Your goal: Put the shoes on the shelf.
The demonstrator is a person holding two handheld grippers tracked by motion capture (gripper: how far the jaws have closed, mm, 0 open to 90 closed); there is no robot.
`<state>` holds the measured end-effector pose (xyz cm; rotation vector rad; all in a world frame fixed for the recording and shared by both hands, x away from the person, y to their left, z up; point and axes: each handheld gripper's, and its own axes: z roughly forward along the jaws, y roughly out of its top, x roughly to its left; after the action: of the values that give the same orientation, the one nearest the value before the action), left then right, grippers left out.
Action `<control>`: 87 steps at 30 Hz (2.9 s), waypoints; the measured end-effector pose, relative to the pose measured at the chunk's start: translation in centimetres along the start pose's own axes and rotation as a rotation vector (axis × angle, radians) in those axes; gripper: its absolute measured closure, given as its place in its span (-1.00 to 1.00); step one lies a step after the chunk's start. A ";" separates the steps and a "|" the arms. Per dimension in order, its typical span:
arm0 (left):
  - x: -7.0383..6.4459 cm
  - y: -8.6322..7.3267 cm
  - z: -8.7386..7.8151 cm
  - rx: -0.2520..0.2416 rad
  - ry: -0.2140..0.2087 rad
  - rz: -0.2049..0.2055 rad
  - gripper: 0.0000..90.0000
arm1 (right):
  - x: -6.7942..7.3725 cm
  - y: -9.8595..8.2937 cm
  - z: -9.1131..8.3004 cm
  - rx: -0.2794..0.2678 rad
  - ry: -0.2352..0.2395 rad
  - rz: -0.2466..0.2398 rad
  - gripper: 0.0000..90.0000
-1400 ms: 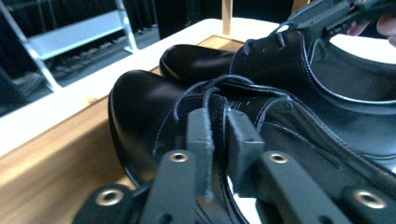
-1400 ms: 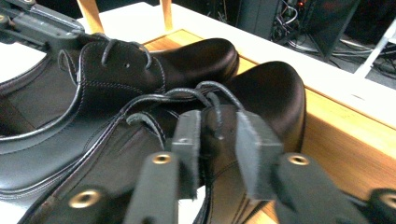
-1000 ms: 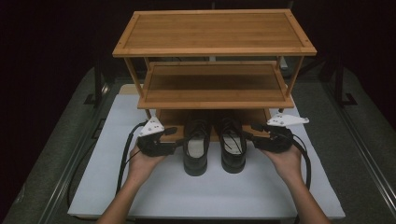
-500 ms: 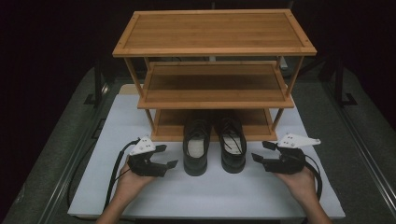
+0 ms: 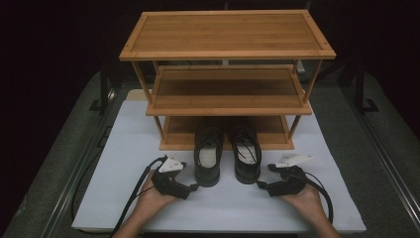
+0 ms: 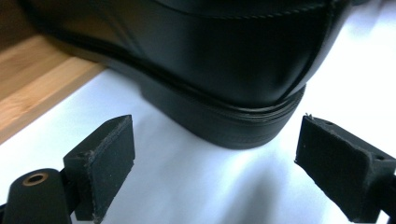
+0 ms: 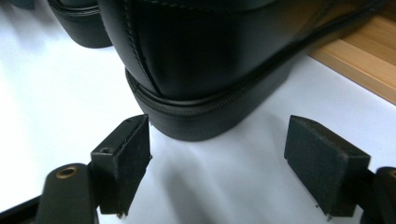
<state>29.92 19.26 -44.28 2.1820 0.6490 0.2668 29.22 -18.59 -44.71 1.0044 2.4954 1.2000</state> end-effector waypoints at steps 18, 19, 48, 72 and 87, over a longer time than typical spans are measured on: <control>-0.9 0.9 2.8 0.094 0.020 0.037 -0.82 | 0.9 0.9 2.5 0.043 0.005 -0.036 -0.61; -0.9 0.9 2.8 0.095 0.020 0.036 -0.82 | 0.9 0.9 2.5 0.043 0.005 -0.036 -0.61; 0.6 3.4 4.1 0.042 0.018 -0.007 -0.74 | 0.7 3.6 4.0 -0.026 -0.012 0.021 -0.59; 3.9 6.6 5.5 -0.081 0.075 -0.041 -0.68 | -1.8 6.7 5.4 -0.070 -0.091 0.052 -0.64; 5.0 6.6 6.6 -0.096 0.084 -0.067 -0.69 | -2.7 6.3 6.9 -0.085 -0.128 0.042 -0.63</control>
<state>39.18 14.09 -43.55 2.0619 0.7399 0.3493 37.36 -13.31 -44.73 1.0813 2.3173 1.2027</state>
